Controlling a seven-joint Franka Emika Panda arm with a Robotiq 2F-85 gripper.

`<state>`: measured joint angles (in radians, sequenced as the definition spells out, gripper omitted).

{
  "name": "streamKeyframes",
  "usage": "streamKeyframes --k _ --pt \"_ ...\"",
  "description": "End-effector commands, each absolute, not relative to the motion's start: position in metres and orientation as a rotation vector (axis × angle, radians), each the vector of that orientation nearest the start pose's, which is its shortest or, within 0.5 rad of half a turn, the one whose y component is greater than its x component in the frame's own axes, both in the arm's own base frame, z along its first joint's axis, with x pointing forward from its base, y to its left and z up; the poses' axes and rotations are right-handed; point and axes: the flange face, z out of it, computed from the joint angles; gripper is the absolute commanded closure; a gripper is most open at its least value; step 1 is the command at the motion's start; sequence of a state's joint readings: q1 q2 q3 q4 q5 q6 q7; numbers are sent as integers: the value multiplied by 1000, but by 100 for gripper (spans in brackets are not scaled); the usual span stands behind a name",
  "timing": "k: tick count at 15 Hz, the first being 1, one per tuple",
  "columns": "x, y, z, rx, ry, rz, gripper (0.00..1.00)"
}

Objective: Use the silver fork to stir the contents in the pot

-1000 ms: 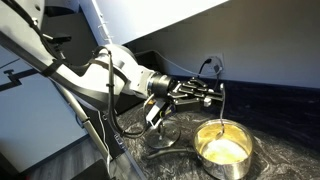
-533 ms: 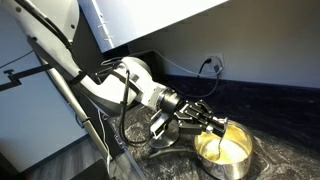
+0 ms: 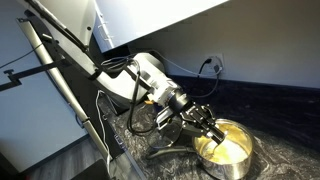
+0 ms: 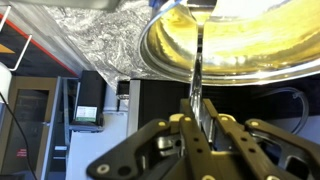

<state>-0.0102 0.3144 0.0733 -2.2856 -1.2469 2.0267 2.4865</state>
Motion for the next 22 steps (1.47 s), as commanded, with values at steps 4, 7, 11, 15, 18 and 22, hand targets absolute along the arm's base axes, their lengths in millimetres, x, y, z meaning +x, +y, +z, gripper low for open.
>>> streamKeyframes --k 4,7,11,15,18,22 --pt "522 -30 189 1665 -1595 741 96" --pt "529 -38 185 1647 -1595 715 96" --pt "532 -46 181 1630 -1571 682 96" --pt "537 -52 184 1610 -1574 695 96" --pt "541 -54 187 1610 -1594 721 96" --pt "547 -51 192 1626 -1625 748 96"
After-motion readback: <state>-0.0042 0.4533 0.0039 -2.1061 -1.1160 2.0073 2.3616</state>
